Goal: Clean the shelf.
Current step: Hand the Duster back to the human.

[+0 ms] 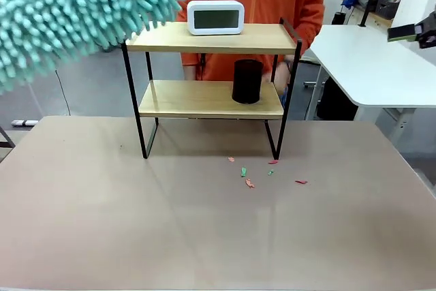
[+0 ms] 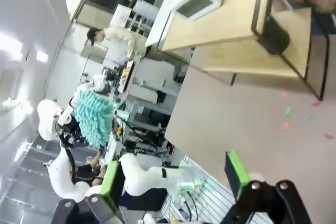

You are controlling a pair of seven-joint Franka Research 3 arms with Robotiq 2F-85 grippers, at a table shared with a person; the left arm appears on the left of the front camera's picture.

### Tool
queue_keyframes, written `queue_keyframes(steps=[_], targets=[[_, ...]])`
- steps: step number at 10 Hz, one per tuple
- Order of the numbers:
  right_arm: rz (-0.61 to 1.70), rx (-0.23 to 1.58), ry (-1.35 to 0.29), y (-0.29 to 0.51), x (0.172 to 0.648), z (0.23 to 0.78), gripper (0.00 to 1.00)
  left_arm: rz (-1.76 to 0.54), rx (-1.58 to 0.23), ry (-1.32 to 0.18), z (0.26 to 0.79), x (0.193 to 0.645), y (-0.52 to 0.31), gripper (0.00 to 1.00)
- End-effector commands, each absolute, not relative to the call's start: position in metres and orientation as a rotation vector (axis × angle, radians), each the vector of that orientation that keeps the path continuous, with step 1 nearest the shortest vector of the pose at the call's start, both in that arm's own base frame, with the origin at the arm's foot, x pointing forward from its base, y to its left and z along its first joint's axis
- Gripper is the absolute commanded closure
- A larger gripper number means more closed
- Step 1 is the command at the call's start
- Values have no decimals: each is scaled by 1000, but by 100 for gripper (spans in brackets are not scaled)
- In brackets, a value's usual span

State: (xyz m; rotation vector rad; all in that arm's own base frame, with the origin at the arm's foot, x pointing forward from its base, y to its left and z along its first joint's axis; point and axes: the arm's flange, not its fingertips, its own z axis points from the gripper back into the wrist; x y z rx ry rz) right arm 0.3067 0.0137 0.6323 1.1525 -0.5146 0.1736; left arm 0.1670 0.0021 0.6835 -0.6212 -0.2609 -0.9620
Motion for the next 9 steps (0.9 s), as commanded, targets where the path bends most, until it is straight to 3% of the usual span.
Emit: queue_keyframes(steps=[1,6,9], targets=[[330,1173,-408,48,322,621,0,-1164,-663,-138,678,190,-51,88],[590,1242,-119,145,325,608,0,-1457,-691,264,645,227,-150,88],[799,1123,61,195,297,592,0,-1517,-696,316,643,245,-181,88]])
